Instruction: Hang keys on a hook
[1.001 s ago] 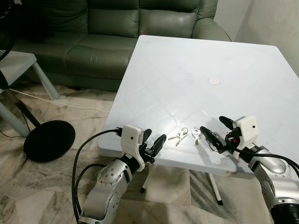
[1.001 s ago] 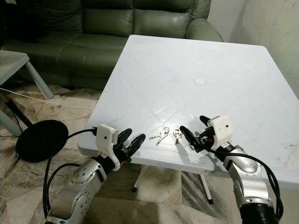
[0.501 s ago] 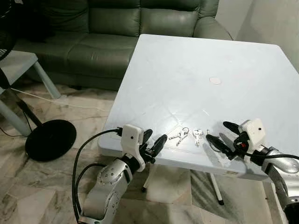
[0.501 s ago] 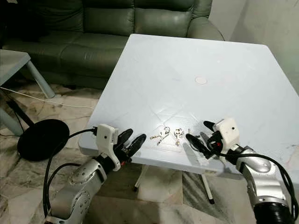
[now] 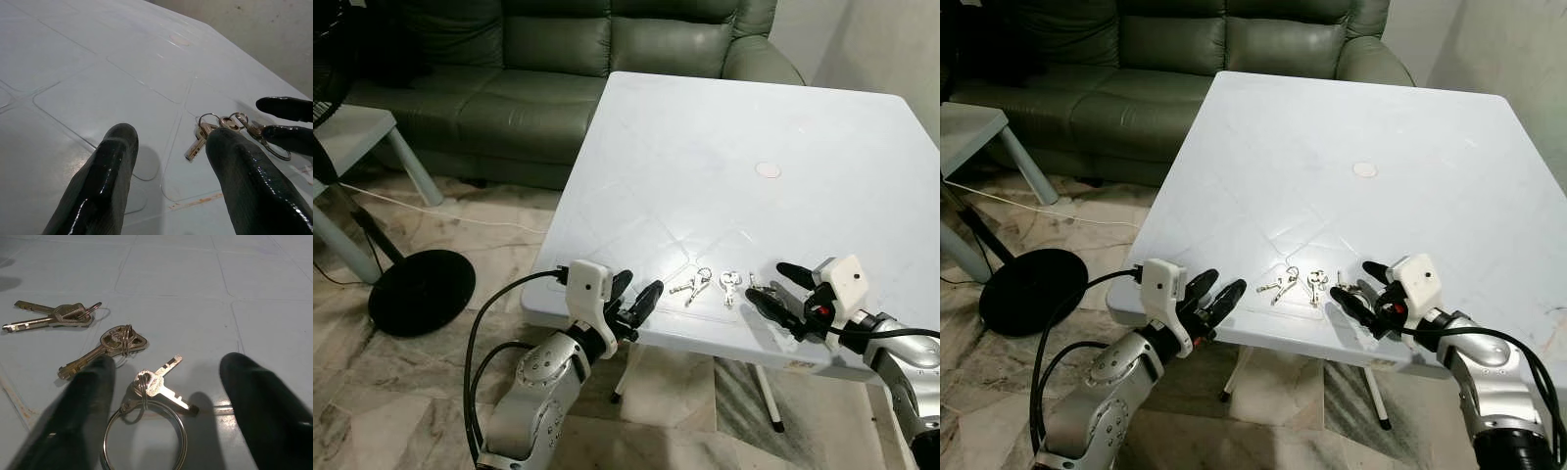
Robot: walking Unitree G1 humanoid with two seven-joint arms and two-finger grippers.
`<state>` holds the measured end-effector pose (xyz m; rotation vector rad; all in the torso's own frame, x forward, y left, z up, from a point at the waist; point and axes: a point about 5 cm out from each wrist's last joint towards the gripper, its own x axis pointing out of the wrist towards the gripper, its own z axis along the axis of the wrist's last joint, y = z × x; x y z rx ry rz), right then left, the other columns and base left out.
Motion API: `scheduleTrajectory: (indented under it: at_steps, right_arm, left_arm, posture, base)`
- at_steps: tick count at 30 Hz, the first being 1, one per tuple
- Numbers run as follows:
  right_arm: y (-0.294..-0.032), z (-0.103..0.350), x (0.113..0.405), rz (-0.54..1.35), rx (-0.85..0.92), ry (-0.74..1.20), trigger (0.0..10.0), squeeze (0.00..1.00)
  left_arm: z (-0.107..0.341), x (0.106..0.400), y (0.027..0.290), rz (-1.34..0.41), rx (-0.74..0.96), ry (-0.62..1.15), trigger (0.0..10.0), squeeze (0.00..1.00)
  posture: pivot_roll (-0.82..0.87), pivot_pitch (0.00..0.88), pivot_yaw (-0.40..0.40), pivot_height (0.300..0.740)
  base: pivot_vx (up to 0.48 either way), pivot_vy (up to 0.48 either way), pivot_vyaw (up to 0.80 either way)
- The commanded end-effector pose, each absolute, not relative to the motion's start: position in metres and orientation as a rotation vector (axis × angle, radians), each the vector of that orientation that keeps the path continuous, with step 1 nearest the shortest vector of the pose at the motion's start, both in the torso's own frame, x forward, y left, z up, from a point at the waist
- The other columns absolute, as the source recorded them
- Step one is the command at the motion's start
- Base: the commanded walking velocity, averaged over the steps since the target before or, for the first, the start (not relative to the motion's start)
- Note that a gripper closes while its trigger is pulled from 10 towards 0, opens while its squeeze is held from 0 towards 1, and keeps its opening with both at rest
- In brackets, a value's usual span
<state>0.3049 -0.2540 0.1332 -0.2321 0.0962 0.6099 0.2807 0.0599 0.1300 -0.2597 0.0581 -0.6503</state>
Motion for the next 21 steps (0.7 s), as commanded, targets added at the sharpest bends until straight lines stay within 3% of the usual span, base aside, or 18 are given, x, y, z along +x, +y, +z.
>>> scheduleTrajectory:
  at_steps: [1,21]
  right_arm:
    - [-0.2540,0.1312,0.3027,0.617,-0.242,0.106,0.0,0.00]
    - [-0.2586,0.1287,0.2989,0.640,-0.272,0.129,0.0,0.00]
  left_arm:
    - [0.1337,0.2806,0.0604,-0.647,-0.261,0.051,10.0,0.00]
    - [0.1349,0.2811,0.0611,-0.640,-0.276,0.053,10.0,0.00]
  posture:
    - [0.03,0.193,-0.020,0.740]
    - [0.03,0.197,-0.022,0.740]
  base:
    - [0.000,0.000,0.00]
    - [0.000,0.000,0.00]
